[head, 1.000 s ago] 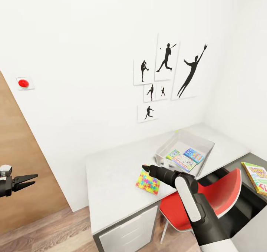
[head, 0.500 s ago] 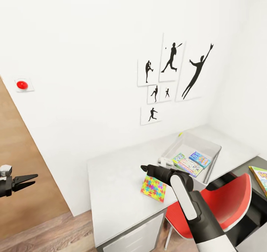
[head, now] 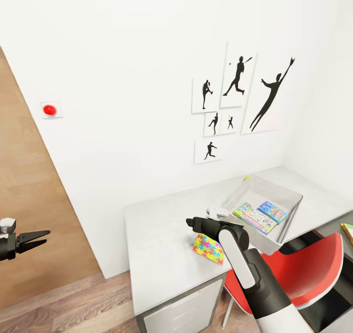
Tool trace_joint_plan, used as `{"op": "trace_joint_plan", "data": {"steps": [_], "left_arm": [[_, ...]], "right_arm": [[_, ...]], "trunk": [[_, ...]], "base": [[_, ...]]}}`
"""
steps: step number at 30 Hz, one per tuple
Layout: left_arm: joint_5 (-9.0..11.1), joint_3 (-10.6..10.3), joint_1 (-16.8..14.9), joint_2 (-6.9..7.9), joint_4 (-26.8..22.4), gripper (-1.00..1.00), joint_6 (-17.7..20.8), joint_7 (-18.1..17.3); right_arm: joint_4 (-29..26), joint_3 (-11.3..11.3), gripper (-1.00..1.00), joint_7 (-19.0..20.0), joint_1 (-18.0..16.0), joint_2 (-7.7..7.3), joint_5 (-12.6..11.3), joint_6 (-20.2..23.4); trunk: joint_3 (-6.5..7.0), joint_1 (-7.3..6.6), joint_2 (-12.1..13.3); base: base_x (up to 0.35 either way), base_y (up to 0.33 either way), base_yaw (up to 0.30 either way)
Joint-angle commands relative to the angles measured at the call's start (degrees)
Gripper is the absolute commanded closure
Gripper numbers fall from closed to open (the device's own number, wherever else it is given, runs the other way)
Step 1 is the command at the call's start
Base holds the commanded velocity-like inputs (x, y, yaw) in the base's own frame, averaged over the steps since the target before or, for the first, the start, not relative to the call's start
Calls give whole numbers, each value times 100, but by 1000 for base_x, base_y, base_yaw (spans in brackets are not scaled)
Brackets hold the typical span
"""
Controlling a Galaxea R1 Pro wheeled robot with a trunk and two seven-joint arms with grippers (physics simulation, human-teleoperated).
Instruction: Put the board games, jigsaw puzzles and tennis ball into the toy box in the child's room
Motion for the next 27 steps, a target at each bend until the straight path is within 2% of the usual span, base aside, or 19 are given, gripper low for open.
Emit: {"op": "trace_joint_plan", "data": {"steps": [1,7,11,16,20,27], "left_arm": [[-46,9,-8,-2,-2,-100,60,-42],[-47,9,-8,-2,-2,-100,60,-42],[-47,9,-5,-3,-2,-100,60,-42],[-47,9,-3,0,-2,-100,60,-42],[-47,9,-3,6,-2,-100,57,-42],[-53,13,-3,10,-2,-100,52,-42]], "right_arm": [[-4,9,-100,-78,-7,-1,-56,4],[2,10,-100,-107,-20,5,-46,2],[109,3,-100,-145,-191,16,-52,4],[1017,-53,-100,-377,-700,23,-59,-90],[1830,-226,-100,-621,-1105,-8,-60,-425],[2550,-337,-100,-865,-1463,-43,-55,-797]], "trunk": [[-13,4,-13],[-13,4,-13],[-13,4,-13],[-13,4,-13],[-13,4,-13],[-13,4,-13]], "base": [[-4,0,60],[-2,0,26],[0,0,6],[0,0,1],[0,0,0],[0,0,0]]}}
